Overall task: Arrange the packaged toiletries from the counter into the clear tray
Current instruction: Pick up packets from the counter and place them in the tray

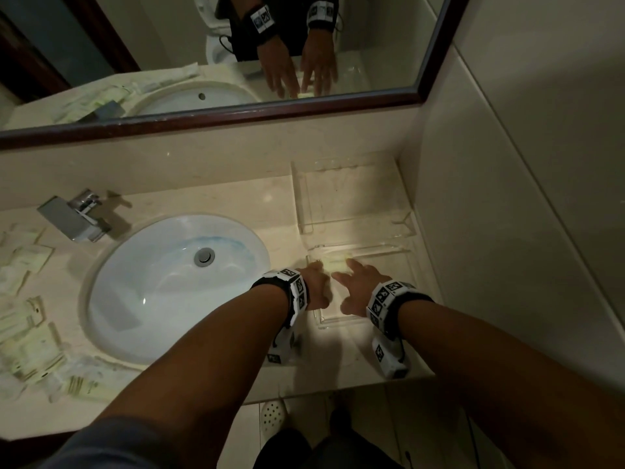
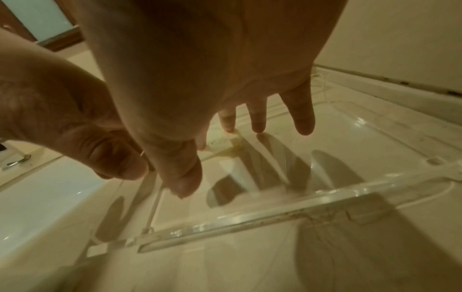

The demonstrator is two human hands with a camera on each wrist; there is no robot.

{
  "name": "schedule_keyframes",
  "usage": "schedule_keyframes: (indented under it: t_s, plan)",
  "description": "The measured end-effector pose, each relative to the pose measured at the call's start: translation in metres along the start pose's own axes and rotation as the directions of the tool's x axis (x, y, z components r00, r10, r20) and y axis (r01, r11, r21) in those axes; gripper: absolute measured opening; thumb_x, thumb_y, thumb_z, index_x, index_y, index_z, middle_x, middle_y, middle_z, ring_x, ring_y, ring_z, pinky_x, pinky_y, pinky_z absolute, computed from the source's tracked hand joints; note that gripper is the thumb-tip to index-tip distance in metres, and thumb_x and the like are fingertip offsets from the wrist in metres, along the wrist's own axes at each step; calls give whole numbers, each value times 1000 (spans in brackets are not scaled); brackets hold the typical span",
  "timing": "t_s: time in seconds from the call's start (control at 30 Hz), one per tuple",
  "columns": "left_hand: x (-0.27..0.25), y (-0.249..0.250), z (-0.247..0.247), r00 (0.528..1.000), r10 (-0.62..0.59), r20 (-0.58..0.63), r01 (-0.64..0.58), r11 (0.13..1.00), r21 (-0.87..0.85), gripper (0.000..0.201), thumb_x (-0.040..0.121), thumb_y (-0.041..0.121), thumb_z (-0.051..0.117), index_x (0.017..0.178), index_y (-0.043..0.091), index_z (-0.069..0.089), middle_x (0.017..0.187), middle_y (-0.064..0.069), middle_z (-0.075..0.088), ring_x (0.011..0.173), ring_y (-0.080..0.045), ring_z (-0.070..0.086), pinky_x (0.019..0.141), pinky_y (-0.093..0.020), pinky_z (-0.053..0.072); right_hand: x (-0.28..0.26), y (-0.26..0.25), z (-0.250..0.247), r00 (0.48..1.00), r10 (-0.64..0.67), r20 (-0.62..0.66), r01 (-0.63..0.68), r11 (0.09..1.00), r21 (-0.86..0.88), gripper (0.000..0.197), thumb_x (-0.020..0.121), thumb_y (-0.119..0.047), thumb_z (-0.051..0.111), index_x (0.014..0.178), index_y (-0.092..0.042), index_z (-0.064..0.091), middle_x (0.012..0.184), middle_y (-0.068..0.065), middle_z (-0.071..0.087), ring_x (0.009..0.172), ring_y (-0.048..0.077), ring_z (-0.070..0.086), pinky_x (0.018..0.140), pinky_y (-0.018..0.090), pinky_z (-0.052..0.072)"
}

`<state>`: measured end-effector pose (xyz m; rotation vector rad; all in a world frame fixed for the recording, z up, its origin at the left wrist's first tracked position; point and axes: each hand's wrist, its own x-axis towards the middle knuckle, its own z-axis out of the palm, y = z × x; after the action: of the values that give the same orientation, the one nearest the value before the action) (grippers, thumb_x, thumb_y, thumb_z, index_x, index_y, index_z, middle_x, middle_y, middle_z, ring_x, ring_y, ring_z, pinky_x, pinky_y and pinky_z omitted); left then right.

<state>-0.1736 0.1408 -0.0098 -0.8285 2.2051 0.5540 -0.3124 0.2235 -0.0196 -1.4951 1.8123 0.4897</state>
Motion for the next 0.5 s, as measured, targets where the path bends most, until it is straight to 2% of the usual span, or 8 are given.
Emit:
schedule_keyframes:
  t_s: [0.13,0.23,0.33,0.43,0.5]
  plan:
    - [7,1,-1,999,-11,38,10,999,44,31,81,41,54,108,25,58,127,4,53,140,-18,30,110,-44,35,3,-4,-5,998,36,50,-32,997,-72,88,84,-43,63,155,-45,11,166,-5,-8,150,31,10,116,52,28]
    - [0,1,-5,1000,-11,27,10,999,36,43,81,44,55,119,24,59,130,1,49,135,-19,39,105,-47,41,2,-6,-9,996,45,81,-37,994,-99,91,85,-43,65,156,-44,8,166,-3,-7,150,32,9,117,52,27]
    - [-5,1,-7,1000,-1,12,1,1000,12,48,88,41,53,131,18,56,139,-4,48,140,-18,29,109,-46,36,1,-5,-11,995,46,84,-38,995,-91,93,85,-44,67,156,-43,7,167,-2,-8,151,32,7,117,52,25]
    - [-10,-2,-8,1000,-4,-10,4,1000,-16,48,89,40,54,131,18,57,143,-4,44,139,-19,33,111,-42,35,0,-3,-14,997,48,65,-42,995,-89,93,83,-47,68,156,-44,9,167,-1,-5,149,33,11,116,53,27]
    - [-16,-4,-10,1000,-12,-12,12,1000,-28,50,92,38,54,137,18,53,150,-4,37,143,-18,29,114,-38,29,-3,-3,-19,997,49,53,-43,994,-97,93,82,-50,68,155,-44,12,166,0,-3,149,35,14,115,54,29]
